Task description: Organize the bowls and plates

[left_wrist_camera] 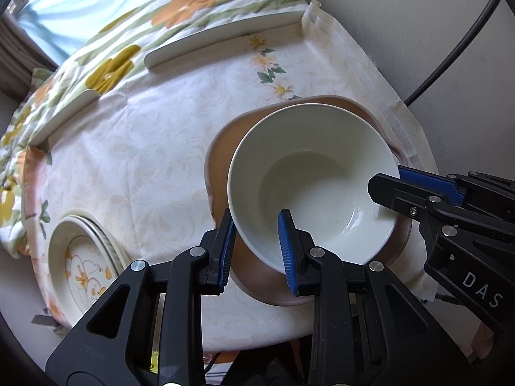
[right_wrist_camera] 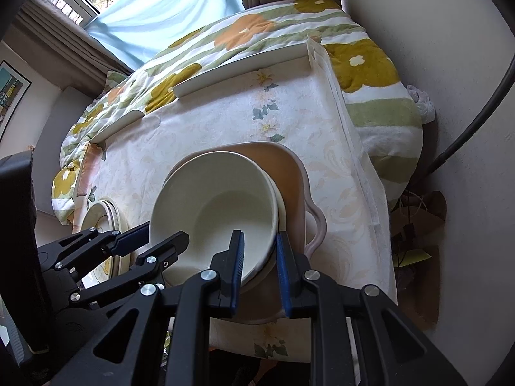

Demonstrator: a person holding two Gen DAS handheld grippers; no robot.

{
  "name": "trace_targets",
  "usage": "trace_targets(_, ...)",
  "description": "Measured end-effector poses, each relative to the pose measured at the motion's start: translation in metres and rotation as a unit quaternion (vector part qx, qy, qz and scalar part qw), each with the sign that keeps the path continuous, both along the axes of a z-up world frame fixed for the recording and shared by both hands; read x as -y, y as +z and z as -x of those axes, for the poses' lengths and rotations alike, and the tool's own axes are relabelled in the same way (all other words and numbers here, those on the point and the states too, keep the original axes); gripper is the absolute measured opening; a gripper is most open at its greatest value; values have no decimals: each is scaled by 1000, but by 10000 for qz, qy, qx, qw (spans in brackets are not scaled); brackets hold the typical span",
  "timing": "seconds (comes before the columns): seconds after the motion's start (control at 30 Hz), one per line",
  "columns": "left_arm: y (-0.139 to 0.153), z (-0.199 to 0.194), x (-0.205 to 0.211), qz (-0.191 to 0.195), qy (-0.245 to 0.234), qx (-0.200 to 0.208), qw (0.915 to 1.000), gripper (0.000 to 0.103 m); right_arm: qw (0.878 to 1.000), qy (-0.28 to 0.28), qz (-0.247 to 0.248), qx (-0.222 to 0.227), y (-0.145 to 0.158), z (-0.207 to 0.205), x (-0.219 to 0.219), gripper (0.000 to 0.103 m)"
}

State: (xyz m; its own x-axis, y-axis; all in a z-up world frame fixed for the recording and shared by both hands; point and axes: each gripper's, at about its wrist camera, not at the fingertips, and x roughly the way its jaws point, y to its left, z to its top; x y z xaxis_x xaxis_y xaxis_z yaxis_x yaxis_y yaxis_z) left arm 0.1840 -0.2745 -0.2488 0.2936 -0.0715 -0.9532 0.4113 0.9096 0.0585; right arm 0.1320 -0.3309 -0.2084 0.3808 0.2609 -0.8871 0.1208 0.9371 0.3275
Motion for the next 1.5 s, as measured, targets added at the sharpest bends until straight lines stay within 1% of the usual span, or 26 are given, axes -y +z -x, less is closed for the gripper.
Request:
trace_targets(0.13, 3, 0, -3, 94, 1, -6, 10000, 24, 10000, 17, 41, -4, 1, 0, -1, 18)
trace_targets(0.23, 11, 0, -7, 194, -8, 102, 9998, 24, 10000, -23, -15, 47, 4, 2, -1, 18)
trace_targets(0.3, 23, 0, -10, 263, -42, 283, 9992, 24, 9999, -44, -3, 119, 11, 4, -1, 18)
trace_targets(0.43, 50, 0, -19, 428, -68, 704, 9966, 24, 9986, 59, -60, 523, 38, 8, 0, 18)
trace_targets(0.53, 66, -3, -29, 318, -16, 1007, 9944, 25, 9960, 227, 136, 853, 62, 11, -3, 19)
trace_targets(0.6, 73, -5, -35, 282, 1, 1101, 9935, 25, 9938, 256, 262, 1049, 77, 14, -3, 33)
trace_targets(0.63, 76, -7, -38, 342, -6, 1118, 9931, 26, 9927, 258, 297, 1141, 83, 15, -3, 50)
trace_targets(0.67, 79, -8, -42, 439, -12, 1115, 9928, 26, 9918, 258, 307, 1215, 87, 17, -3, 63)
trace_targets(0.7, 81, -9, -45, 522, -13, 1101, 9925, 29, 9907, 218, 358, 1291, 91, 18, -3, 67)
trace_targets(0.73, 84, -8, -49, 591, -20, 1097, 9922, 43, 9901, 201, 397, 1334, 94, 19, -4, 69)
trace_targets(0.77, 86, -8, -51, 616, -22, 1130, 9917, 56, 9896, 193, 417, 1365, 95, 20, -3, 70)
trace_targets(0.8, 88, -7, -52, 637, -8, 1218, 9905, 85, 9891, 164, 441, 1399, 96, 21, -3, 70)
trace_targets(0.83, 92, -5, -54, 693, -4, 1356, 9883, 99, 9888, 143, 449, 1414, 98, 21, -3, 70)
trace_targets(0.9, 101, -2, -57, 757, -37, 1563, 9848, 102, 9887, 115, 409, 1435, 96, 21, -3, 70)
trace_targets(0.97, 106, -1, -58, 645, -61, 1660, 9840, 102, 9886, 86, 430, 1439, 95, 21, -2, 71)
trace_targets(1.0, 110, 0, -60, 559, -62, 1733, 9833, 102, 9883, 74, 477, 1448, 95, 22, -2, 74)
trace_targets(1.03, 112, 1, -62, 504, -88, 1771, 9829, 102, 9874, 70, 542, 1485, 95, 24, -2, 82)
trace_targets(1.07, 115, 2, -66, 464, -112, 1769, 9831, 102, 9867, 82, 594, 1511, 96, 26, -2, 85)
trace_targets(1.13, 116, 1, -73, 511, -177, 1617, 9854, 102, 9873, 142, 690, 1422, 96, 29, 1, 85)
trace_targets(1.23, 105, -2, -82, 598, -267, 1145, 9913, 102, 9913, 289, 849, 966, 89, 31, 6, 85)
trace_targets(1.37, 70, -2, -82, 471, -396, 595, 9963, 102, 9914, 431, 1153, 440, 67, 28, 4, 85)
trace_targets(1.5, 32, -2, -75, 431, -438, 16, 9981, 102, 9927, 507, 1091, -112, 32, 17, 8, 85)
